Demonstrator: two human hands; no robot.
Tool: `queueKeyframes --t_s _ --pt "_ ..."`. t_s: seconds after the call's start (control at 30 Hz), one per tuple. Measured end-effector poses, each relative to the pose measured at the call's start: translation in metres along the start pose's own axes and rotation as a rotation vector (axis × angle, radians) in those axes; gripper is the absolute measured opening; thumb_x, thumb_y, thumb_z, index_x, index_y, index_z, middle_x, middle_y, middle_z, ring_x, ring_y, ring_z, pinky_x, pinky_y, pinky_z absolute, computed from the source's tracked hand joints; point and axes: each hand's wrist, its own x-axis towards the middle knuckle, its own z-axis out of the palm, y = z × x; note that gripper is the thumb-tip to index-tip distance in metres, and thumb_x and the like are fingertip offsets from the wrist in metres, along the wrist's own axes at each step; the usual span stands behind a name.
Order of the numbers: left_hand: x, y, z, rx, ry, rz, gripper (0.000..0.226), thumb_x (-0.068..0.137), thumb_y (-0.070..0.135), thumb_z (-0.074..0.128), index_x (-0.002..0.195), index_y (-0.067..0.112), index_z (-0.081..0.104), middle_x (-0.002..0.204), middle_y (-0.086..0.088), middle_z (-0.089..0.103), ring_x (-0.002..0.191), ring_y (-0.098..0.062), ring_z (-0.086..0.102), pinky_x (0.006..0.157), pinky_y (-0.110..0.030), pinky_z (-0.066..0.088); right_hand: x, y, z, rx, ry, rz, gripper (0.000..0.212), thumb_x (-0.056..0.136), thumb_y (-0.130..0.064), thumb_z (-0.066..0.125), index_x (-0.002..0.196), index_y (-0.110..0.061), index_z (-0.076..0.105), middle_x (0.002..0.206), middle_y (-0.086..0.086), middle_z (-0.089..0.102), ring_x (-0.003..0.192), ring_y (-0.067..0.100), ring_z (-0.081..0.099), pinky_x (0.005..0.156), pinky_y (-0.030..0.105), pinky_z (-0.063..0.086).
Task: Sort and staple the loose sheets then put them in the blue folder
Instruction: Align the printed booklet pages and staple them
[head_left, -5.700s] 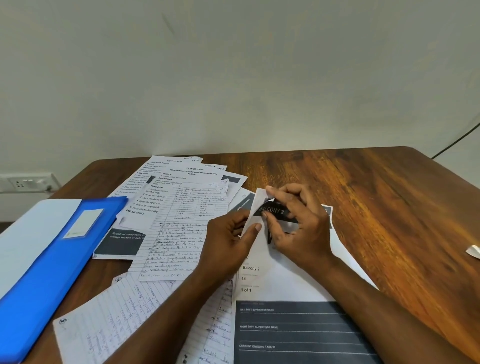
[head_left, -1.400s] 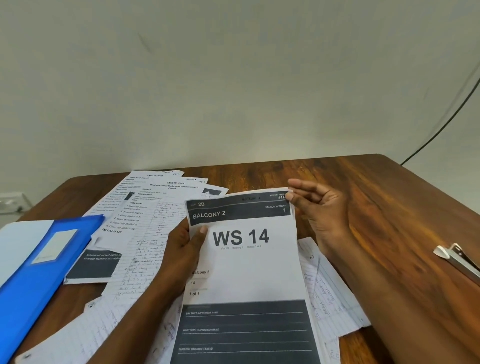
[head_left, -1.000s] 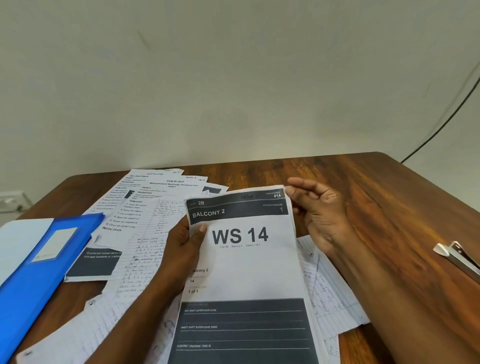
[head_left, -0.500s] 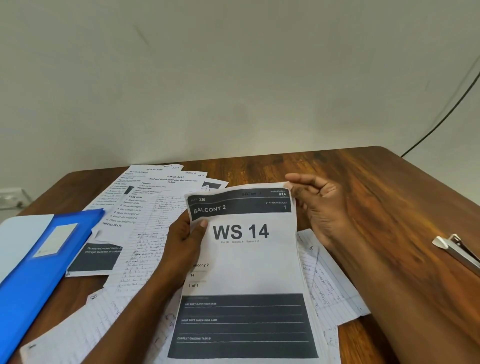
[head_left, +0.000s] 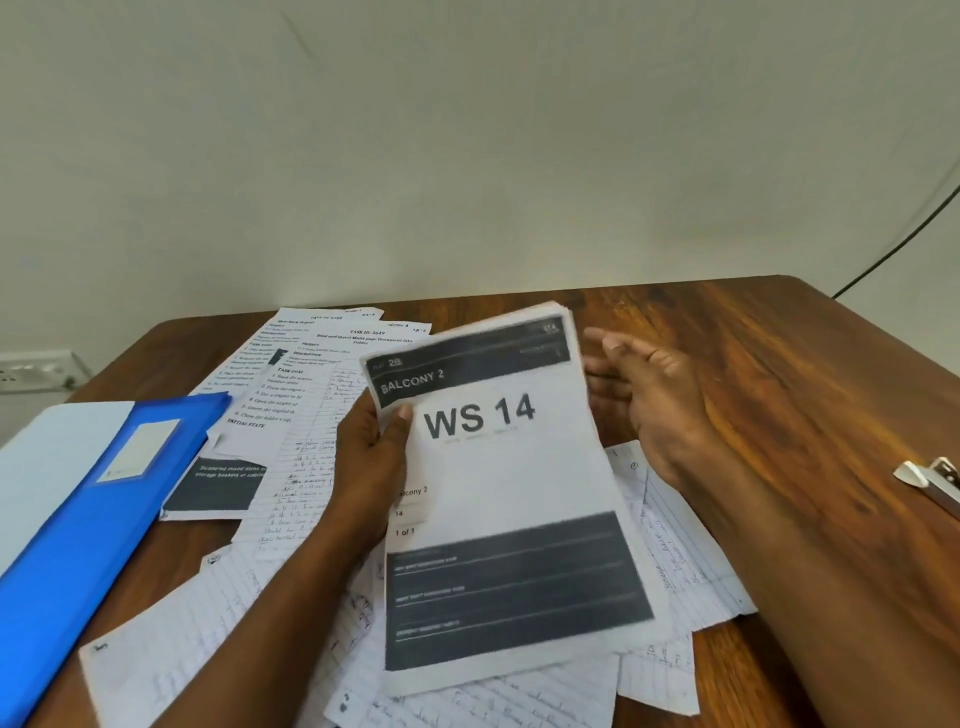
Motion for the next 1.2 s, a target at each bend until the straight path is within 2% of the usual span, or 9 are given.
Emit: queueKeyframes --t_s 0.1,0.17,0.23,0.37,0.47,0.67,0.83,0.97,1.2 --pt "0.005 0.005 -0.005 -0.126 0.155 -0.072 0.017 0.107 0.027 0.057 0.122 0.032 0.059 0.107 0.007 0.078 0.088 -0.017 0.079 0.072 -0.04 0.065 -0.003 -0.004 -0.006 -0.153 -0.277 0.202 0.033 0.099 -0.041 0.065 0.119 -0.017 0.072 0.098 0.0 0.08 0.083 0.016 0.076 0.072 0.031 0.059" --pt "0.009 0.007 -0.008 -0.174 0.239 -0.089 0.019 0.107 0.025 0.057 0.125 0.032 0.058 0.103 0.011 0.076 0.084 -0.011 0.078 0.065 -0.033 0.064 -0.005 0.002 -0.008 -0.311 -0.427 0.269 0.026 0.095 -0.027 0.073 0.119 -0.015 0.073 0.107 -0.001 0.08 0.097 0.017 0.077 0.083 0.033 0.06" --pt "0.01 0.01 -0.01 -0.262 0.27 -0.119 0.018 0.107 0.023 0.058 0.123 0.03 0.058 0.103 0.009 0.077 0.082 -0.011 0.078 0.06 -0.029 0.063 -0.005 0.008 -0.005 -0.317 -0.407 0.288 0.026 0.093 -0.011 0.074 0.118 -0.009 0.073 0.108 0.003 0.081 0.098 0.018 0.077 0.083 0.031 0.063" --pt "0.009 0.015 -0.01 -0.59 0.077 -0.231 0.035 0.1 0.018 0.067 0.135 0.019 0.06 0.122 -0.007 0.076 0.109 -0.035 0.075 0.093 -0.061 0.057 -0.006 0.015 0.007 -0.186 -0.206 0.201 0.025 0.093 -0.007 0.074 0.117 -0.004 0.073 0.104 0.011 0.08 0.088 0.022 0.077 0.067 0.026 0.061" --pt "0.006 0.012 -0.004 -0.579 -0.076 -0.324 0.041 0.095 0.009 0.07 0.135 0.014 0.062 0.127 -0.016 0.073 0.113 -0.042 0.072 0.096 -0.068 0.053 -0.01 0.015 0.013 -0.044 -0.175 0.194 0.025 0.092 -0.006 0.074 0.116 -0.002 0.072 0.103 0.014 0.08 0.085 0.023 0.077 0.066 0.027 0.061" --pt "0.013 0.007 -0.008 -0.492 0.048 -0.345 0.034 0.095 -0.002 0.066 0.127 0.011 0.065 0.113 -0.016 0.078 0.104 -0.041 0.074 0.087 -0.063 0.059 -0.006 -0.003 0.0 0.121 -0.342 0.377 0.042 0.102 -0.034 0.061 0.119 0.002 0.071 0.113 0.026 0.074 0.095 0.035 0.073 0.081 0.043 0.063" --pt "0.017 0.005 -0.014 -0.517 0.102 -0.36 0.036 0.096 -0.004 0.064 0.13 0.01 0.064 0.116 -0.016 0.077 0.103 -0.039 0.074 0.075 -0.052 0.064 -0.003 -0.01 -0.018 0.104 -0.528 0.367 0.036 0.092 -0.008 0.069 0.125 0.007 0.069 0.117 0.034 0.071 0.084 0.029 0.077 0.071 0.036 0.066" --pt "0.018 0.004 -0.016 -0.513 0.106 -0.363 0.032 0.096 -0.003 0.065 0.124 0.014 0.066 0.113 -0.014 0.078 0.1 -0.037 0.075 0.072 -0.049 0.064 -0.002 -0.009 -0.018 0.079 -0.473 0.329 0.035 0.08 0.004 0.073 0.115 0.008 0.073 0.107 0.033 0.074 0.077 0.026 0.078 0.067 0.033 0.066" --pt "0.017 0.003 -0.016 -0.486 0.077 -0.342 0.037 0.095 -0.002 0.067 0.129 0.013 0.065 0.116 -0.014 0.077 0.103 -0.037 0.075 0.075 -0.048 0.064 -0.005 -0.007 -0.01 0.039 -0.378 0.282 0.053 0.054 -0.005 0.089 0.104 0.007 0.073 0.091 0.026 0.077 0.067 0.025 0.076 0.057 0.03 0.064"
